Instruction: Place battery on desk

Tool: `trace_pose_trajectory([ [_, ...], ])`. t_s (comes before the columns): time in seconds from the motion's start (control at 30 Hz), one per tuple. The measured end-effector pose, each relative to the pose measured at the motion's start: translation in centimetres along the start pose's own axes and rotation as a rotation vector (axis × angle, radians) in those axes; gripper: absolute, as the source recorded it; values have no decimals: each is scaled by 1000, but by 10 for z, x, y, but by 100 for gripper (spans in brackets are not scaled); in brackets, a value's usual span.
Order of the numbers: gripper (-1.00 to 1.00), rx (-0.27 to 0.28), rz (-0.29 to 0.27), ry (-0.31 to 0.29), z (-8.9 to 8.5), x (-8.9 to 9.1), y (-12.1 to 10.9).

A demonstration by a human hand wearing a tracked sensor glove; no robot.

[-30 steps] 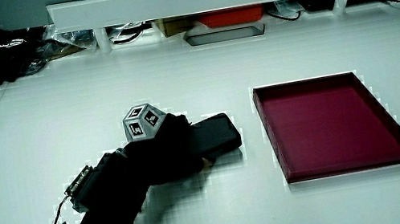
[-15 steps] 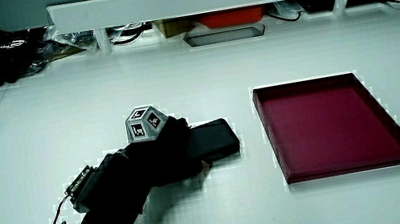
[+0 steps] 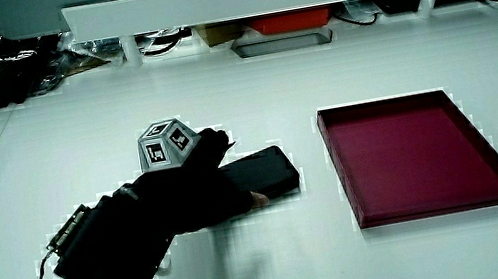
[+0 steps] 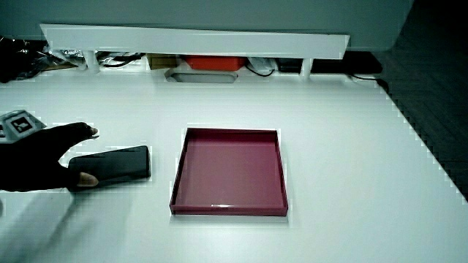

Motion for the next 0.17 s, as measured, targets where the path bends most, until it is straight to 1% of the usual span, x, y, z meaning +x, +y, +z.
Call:
trace_pose_trajectory([
  [0.1,-100,-25,33,-77,9,9,-23],
  [0.13,-100,-9,12,-24,18,20,-33],
  [0.17,-100,2,-14,-51,15,19,-39],
])
